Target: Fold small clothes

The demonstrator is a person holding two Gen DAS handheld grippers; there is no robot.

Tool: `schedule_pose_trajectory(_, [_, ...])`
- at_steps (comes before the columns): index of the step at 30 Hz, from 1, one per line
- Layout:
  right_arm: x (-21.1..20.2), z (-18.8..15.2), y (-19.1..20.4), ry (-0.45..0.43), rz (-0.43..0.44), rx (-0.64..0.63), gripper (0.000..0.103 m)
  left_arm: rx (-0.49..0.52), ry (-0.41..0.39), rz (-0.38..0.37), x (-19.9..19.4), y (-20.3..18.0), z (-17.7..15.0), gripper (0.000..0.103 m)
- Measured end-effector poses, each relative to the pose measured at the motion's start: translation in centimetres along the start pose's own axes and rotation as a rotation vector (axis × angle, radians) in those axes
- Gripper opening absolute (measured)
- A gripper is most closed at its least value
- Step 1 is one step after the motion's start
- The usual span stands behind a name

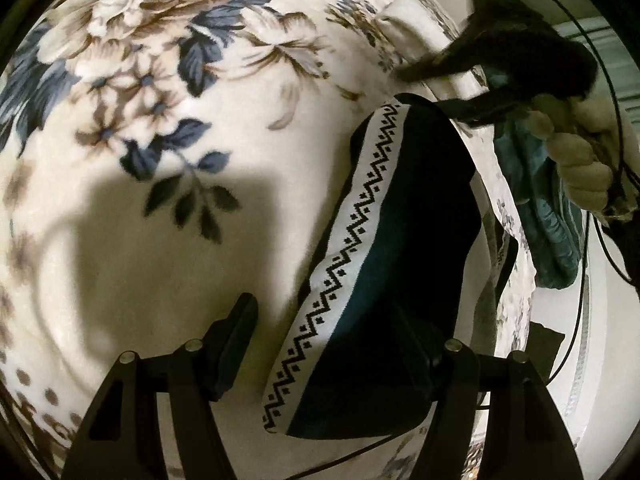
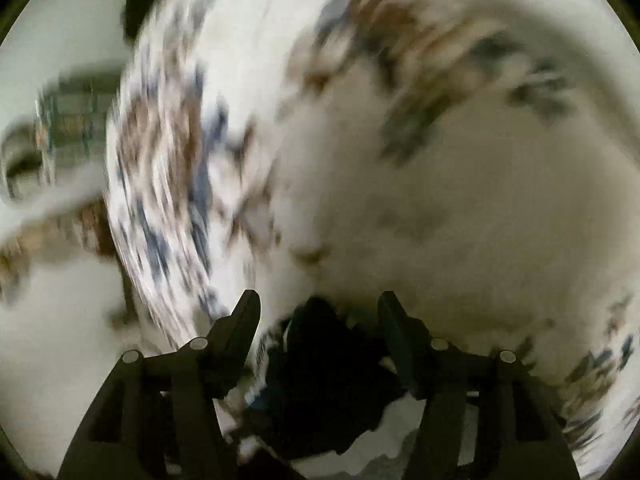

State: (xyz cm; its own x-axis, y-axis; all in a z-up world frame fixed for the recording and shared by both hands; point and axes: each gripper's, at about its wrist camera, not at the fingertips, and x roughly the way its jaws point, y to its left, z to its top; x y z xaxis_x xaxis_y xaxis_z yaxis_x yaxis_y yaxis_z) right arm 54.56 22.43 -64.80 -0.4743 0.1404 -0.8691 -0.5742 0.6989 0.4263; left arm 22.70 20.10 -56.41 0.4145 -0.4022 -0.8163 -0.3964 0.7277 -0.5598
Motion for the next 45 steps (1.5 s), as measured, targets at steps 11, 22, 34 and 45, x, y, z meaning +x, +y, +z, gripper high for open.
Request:
schedule_pose_trajectory(11, [-0.9,-0.8,-3.1,-0.159,0.15,0.242,0.017,0.02,0.033,-0.003,0.1,-0.9,-1.0,0.066])
schedule_pose_trajectory(22, [-11.8,-25.6,-16.4,-0.543,0.152,0.626,0.068,0.057,-0.064,-0.006,-3.6,-4.0,3.5,0.072])
schedule_pose_trajectory(34, [-1.3,-29.0,-24.0,-0.609,0.397,0.744,0.024,0.136,-0.039,0.083,1.8,-6.8,10.5,0.076])
schedule_pose_trajectory(45, [-3.2,-29.0,-25.2,-0.647,0.28,0.837,0.012,0.012,0.086,-0.032,8.6,-6.4,15.8,0.011])
